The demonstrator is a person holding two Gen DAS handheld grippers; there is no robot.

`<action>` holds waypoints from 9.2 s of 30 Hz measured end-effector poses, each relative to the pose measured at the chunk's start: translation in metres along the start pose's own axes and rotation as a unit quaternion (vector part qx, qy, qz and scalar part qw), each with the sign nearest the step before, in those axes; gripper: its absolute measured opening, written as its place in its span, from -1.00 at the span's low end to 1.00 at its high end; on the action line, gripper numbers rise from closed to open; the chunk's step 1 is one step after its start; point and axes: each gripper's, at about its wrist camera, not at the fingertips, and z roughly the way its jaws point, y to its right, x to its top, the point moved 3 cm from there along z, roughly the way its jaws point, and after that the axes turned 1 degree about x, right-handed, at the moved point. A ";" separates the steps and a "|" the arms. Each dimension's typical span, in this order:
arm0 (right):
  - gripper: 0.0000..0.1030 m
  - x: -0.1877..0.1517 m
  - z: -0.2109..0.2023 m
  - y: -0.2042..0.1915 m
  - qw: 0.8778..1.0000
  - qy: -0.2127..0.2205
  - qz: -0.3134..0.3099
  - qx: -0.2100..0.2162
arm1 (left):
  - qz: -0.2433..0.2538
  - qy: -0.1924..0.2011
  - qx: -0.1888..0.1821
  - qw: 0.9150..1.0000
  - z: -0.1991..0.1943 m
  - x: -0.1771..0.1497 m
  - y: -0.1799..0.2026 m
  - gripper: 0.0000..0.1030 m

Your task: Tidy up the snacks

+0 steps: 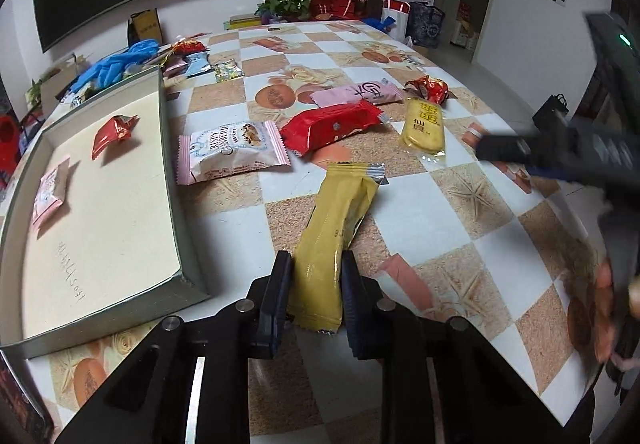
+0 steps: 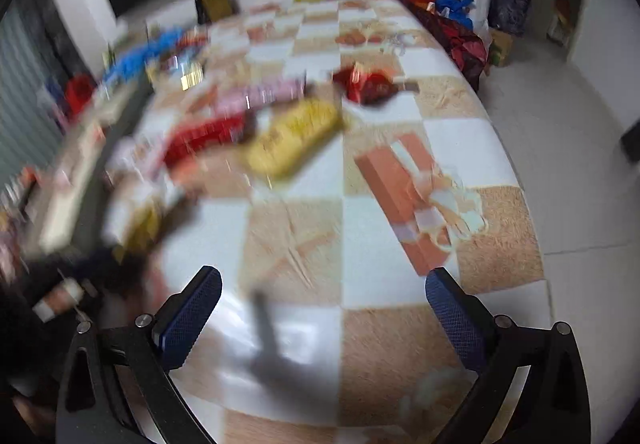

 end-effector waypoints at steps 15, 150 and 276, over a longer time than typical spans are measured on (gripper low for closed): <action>-0.19 0.075 0.081 -0.045 0.993 -0.014 -0.090 -0.075 | 0.022 0.015 -0.004 1.000 -0.005 0.017 -0.003 0.01; -0.27 0.021 0.034 -0.248 0.967 -0.031 -0.195 0.163 | -0.199 -0.005 0.112 0.974 -0.046 0.006 -0.167 -0.50; -0.27 0.068 0.067 -0.297 0.962 -0.038 -0.220 0.157 | -0.232 -0.018 0.099 0.967 -0.025 0.025 -0.209 -0.50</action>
